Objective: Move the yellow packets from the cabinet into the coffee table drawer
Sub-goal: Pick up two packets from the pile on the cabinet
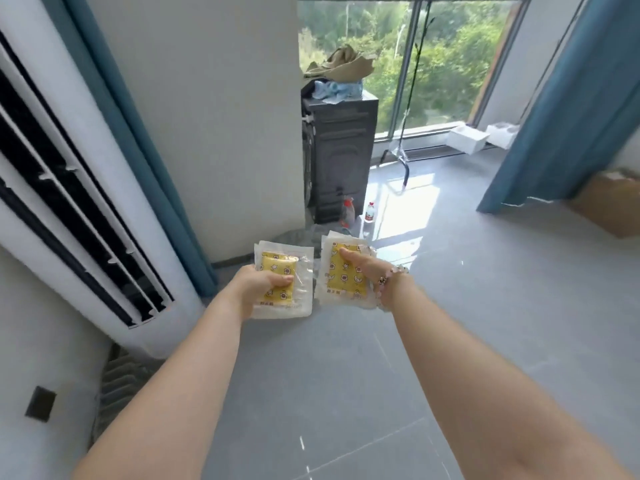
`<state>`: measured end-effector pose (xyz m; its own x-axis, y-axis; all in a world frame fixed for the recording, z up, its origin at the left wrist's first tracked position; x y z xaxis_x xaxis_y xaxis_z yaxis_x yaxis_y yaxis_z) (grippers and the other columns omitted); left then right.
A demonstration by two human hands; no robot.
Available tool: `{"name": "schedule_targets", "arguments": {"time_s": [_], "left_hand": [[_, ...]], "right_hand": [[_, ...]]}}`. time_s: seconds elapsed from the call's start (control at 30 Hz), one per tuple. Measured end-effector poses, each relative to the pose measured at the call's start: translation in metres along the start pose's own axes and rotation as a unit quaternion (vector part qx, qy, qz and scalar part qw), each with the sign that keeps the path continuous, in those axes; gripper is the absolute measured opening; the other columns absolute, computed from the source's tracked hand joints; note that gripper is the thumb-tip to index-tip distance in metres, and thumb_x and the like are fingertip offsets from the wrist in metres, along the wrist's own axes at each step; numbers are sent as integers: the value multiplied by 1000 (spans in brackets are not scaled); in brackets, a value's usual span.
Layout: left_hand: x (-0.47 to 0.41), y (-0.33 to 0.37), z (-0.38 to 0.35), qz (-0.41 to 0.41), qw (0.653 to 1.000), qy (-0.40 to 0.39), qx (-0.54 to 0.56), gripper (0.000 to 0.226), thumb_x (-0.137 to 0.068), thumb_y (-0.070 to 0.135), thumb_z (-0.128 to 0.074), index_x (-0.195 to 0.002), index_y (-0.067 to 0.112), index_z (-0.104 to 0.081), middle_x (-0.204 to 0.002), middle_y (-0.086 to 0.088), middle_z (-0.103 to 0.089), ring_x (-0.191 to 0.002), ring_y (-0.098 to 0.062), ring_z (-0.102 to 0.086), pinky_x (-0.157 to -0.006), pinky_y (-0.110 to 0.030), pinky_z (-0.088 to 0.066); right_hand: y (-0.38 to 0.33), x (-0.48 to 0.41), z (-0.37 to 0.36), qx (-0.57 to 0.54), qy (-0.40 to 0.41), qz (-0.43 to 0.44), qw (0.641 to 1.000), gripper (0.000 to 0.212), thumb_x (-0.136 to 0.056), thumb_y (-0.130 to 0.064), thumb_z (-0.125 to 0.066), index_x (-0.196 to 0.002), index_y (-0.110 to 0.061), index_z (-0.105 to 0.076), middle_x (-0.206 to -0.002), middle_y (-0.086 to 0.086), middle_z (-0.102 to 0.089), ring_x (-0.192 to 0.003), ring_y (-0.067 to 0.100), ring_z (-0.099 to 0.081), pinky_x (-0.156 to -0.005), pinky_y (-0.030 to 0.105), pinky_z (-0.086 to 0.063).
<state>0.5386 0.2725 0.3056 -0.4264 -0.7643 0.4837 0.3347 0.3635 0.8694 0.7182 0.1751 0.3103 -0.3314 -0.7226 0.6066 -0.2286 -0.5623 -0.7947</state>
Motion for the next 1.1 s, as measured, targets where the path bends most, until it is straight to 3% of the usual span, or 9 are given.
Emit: {"name": "schedule_targets", "arguments": {"time_s": [0.2, 0.27, 0.43, 0.5, 0.57, 0.77, 0.9, 1.03, 1.1], "left_hand": [[-32, 45, -149, -23, 995, -91, -44, 18, -83, 5, -69, -98, 12, -66, -88, -4, -69, -74, -17, -66, -54, -25, -50], [-37, 51, -201, -20, 990, -126, -61, 18, -83, 3, -68, -100, 10, -66, -86, -4, -69, -72, -17, -66, -52, -24, -51], [-39, 60, -320, -12, 974, -202, -103, 30, -79, 2, -71, -109, 0, -66, -99, -17, -69, -85, -30, -67, -80, -42, -55], [-37, 60, -366, -14, 965, -234, -121, 25, -79, 3, -72, -103, 2, -67, -90, -14, -70, -71, -26, -69, -65, -34, -57], [-29, 57, -412, -9, 954, -268, -138, 16, -80, 2, -71, -95, 6, -67, -78, -10, -69, -56, -19, -68, -49, -27, -54], [8, 42, -553, -12, 899, -383, -214, 8, -82, -1, -67, -85, 6, -66, -64, -6, -70, -50, -17, -67, -46, -27, -55], [43, 25, -642, -21, 846, -456, -274, 7, -83, 0, -67, -82, 7, -65, -56, -2, -68, -46, -16, -65, -42, -25, -53], [74, 10, -723, -30, 790, -517, -327, 7, -81, 0, -68, -81, 6, -64, -56, -3, -68, -46, -16, -65, -45, -27, -55], [89, 3, -764, -39, 765, -542, -346, 7, -80, 2, -70, -84, 5, -65, -64, -5, -69, -50, -18, -66, -54, -32, -58]], "right_hand": [[16, 22, 142, -108, 25, -4, 994, 7, -89, -24, -64, -87, -17, -65, -68, 0, -72, -58, 14, -69, -51, 26, -56], [26, 31, 185, -130, 48, -5, 990, 10, -90, -19, -62, -82, -15, -64, -61, 0, -70, -51, 13, -68, -45, 24, -55], [58, 64, 284, -217, 120, 3, 969, 12, -93, -14, -58, -82, -12, -62, -56, 2, -69, -47, 13, -66, -39, 24, -52], [74, 81, 319, -251, 156, 7, 955, 15, -94, -13, -56, -80, -12, -61, -53, 2, -67, -44, 13, -65, -33, 22, -48], [92, 96, 353, -279, 191, 17, 941, 13, -94, -13, -57, -81, -14, -61, -55, 1, -68, -46, 13, -66, -39, 26, -53], [159, 147, 441, -338, 292, 36, 894, 10, -94, -10, -56, -85, -12, -60, -55, -1, -68, -48, 10, -66, -49, 26, -55], [209, 189, 492, -400, 379, 49, 833, 36, -91, -6, -59, -125, -9, -50, -60, 2, -70, -53, 15, -69, -42, 32, -55], [252, 231, 527, -419, 438, 21, 795, 3, -93, -11, -58, -94, -12, -61, -60, -1, -70, -52, 11, -68, -48, 29, -56], [269, 253, 544, -416, 477, -15, 774, 8, -91, -22, -62, -93, -15, -63, -70, -2, -72, -47, 9, -64, -45, 24, -55]]}}
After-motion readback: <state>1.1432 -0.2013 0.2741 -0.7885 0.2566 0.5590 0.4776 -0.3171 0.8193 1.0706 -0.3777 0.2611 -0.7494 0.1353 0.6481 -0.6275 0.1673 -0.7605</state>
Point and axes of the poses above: each hand's wrist, its own x-axis away from the middle knuckle, its own z-axis out of the back of the hand, y = z × x, the point moved 7 cm from there along -x, towards the middle knuckle
